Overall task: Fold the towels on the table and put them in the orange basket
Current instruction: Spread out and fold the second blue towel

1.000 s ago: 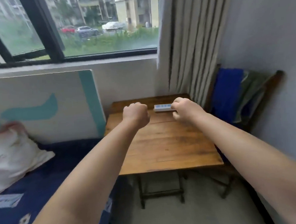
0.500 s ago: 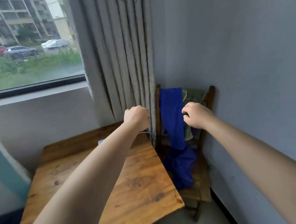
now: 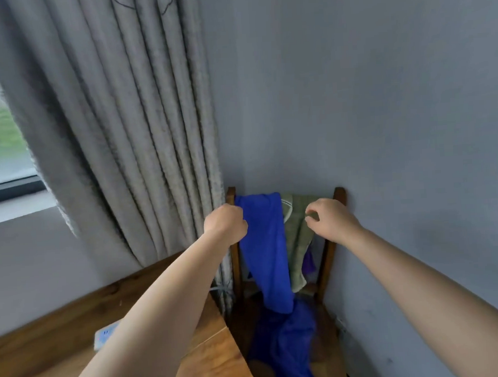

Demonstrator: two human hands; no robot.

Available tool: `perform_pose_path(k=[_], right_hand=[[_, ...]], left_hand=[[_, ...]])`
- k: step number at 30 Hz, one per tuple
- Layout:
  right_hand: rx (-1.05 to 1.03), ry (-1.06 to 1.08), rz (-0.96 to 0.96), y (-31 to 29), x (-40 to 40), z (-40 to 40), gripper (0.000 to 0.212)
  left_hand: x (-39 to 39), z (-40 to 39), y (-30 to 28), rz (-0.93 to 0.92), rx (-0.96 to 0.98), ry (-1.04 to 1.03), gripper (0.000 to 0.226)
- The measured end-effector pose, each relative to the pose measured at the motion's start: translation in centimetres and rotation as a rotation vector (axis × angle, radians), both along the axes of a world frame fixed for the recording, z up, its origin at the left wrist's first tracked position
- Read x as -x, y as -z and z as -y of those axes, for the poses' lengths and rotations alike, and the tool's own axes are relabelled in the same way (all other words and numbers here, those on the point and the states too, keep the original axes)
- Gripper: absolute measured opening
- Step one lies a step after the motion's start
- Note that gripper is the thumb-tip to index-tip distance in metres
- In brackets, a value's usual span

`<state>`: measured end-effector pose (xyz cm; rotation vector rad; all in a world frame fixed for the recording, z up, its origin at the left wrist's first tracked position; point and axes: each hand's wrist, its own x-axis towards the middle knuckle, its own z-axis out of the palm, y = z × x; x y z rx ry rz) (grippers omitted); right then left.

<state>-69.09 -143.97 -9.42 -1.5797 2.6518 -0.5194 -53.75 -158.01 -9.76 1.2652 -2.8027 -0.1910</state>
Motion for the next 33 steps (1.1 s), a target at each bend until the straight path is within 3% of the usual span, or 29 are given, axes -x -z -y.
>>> perform_pose_path(k=[8,14,20,25,29,33], right_hand=[[-0.107,-0.092,0.037,2.6,6.5,10.1,0.027],[-0.163,-0.17,0.096,6.5,10.2,15.5,0.03],[-0.087,-0.256,0.003,9.4,12.2,17.1,0.028],[0.002,-0.237,0.021,9.9,12.3,17.7,0.035],[-0.047,-0.246,-0.004,9.7,12.3,18.3,0.028],[0.012,-0.306,-0.056,10.1,12.0,18.2,0.024]], left_hand=[[6.5,7.2,5.0,-0.107,-0.159,-0.182,0.025],[10.6,9.9,9.3,-0.174,-0.268,-0.283,0.041],[12.2,10.7,11.5,-0.249,-0.156,-0.352,0.031],[12.1,10.6,12.0,-0.457,-0.213,-0.494,0.031],[12.6,10.9,12.0,-0.4,-0.188,-0.454,0.019],[12.5,11.0,11.6,-0.446,-0.258,-0.455,0.035]])
